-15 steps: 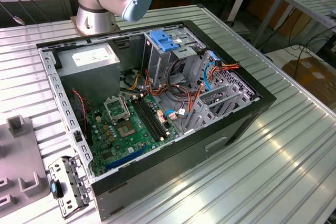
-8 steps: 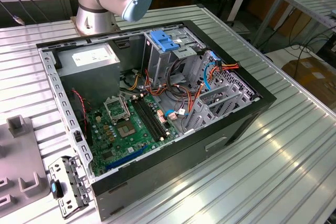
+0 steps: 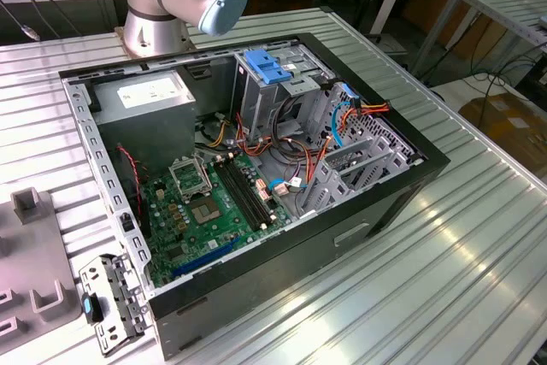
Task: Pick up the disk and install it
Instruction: 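Pick up the disk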
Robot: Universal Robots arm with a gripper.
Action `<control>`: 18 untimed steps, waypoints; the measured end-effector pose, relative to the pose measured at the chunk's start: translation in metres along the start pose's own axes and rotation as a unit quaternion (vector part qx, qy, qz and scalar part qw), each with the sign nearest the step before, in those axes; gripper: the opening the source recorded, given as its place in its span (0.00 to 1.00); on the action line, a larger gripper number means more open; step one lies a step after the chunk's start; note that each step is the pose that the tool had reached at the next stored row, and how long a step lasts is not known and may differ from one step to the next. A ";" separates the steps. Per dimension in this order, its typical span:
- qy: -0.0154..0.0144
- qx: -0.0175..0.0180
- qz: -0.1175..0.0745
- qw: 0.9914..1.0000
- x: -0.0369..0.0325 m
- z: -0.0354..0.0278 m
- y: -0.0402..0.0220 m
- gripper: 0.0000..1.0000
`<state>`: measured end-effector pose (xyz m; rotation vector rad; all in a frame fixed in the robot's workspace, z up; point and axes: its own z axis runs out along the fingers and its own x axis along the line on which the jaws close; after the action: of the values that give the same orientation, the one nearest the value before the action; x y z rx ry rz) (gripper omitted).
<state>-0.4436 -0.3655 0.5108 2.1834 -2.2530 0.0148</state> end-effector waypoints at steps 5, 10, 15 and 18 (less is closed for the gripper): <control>0.000 0.000 0.000 1.000 -0.0001 0.0000 -0.0026 0.37; 0.000 0.000 0.000 1.000 -0.0001 0.0000 -0.0048 0.37; 0.000 0.000 0.000 1.000 -0.0002 0.0000 -0.0073 0.37; 0.000 0.000 0.000 1.000 0.0000 0.0000 -0.0090 0.37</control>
<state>-0.4346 -0.3658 0.5109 2.1835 -2.2529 0.0147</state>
